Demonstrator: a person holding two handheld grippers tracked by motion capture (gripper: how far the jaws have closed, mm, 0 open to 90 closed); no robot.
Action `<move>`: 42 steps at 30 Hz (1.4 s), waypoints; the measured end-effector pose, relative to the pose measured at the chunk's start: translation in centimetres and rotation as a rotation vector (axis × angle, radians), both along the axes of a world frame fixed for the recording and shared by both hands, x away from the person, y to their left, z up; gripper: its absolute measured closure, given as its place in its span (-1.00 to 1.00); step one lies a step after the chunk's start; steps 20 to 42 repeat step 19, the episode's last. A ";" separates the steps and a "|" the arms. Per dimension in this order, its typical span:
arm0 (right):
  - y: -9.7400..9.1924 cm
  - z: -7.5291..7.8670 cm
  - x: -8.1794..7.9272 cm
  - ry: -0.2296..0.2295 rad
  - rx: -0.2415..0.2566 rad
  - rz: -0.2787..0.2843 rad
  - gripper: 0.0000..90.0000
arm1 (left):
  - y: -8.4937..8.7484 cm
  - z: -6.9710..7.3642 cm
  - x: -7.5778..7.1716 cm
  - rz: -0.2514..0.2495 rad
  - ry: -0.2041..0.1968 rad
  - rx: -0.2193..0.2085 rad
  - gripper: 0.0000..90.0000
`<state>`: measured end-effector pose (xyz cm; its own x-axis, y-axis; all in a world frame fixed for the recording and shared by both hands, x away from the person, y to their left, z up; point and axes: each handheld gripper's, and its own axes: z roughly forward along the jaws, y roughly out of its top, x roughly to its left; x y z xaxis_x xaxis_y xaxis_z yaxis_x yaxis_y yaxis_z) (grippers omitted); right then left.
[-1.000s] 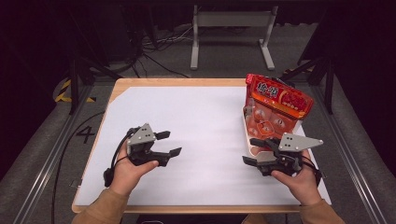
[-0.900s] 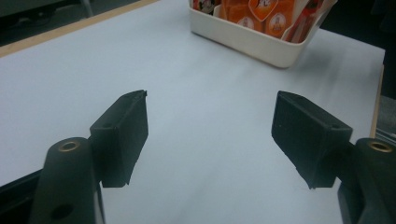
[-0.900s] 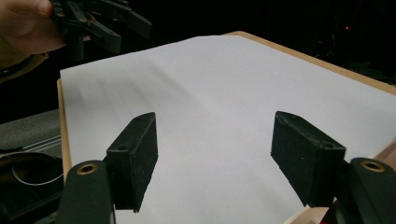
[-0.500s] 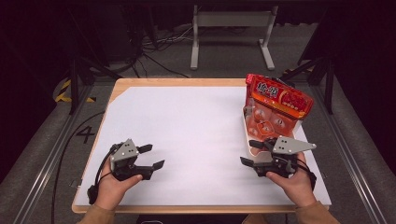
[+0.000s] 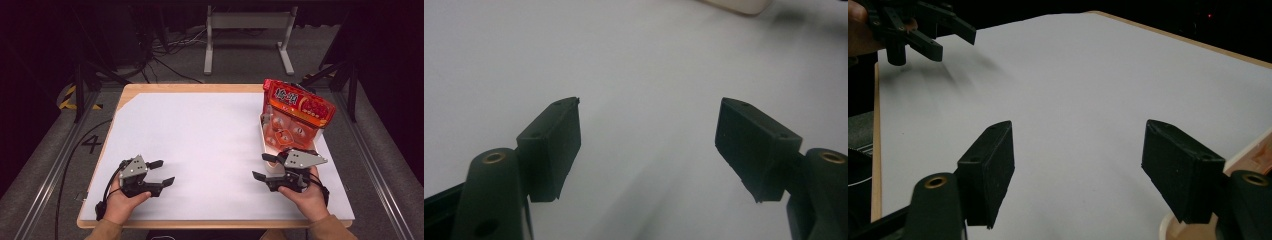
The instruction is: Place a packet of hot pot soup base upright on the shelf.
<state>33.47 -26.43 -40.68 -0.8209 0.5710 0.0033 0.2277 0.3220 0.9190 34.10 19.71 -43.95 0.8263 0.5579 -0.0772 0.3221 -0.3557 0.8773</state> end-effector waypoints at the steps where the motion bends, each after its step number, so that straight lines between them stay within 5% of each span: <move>1: 0.0 -0.1 0.0 0.001 -0.001 -0.001 -0.34 | 0.0 0.0 0.0 -0.001 0.005 -0.009 -0.39; 10: 0.2 -0.3 -0.1 -0.016 -0.015 -0.012 -0.35 | 0.2 -0.3 0.0 0.007 0.043 -0.032 -0.41; 16: 0.2 -0.2 -0.1 -0.018 -0.015 -0.012 -0.35 | 0.3 -0.4 0.1 0.058 0.077 -0.035 -0.46; 42: 0.2 -0.2 0.0 -0.016 -0.012 -0.012 -0.35 | 0.3 -0.2 0.0 0.062 0.060 -0.039 -0.46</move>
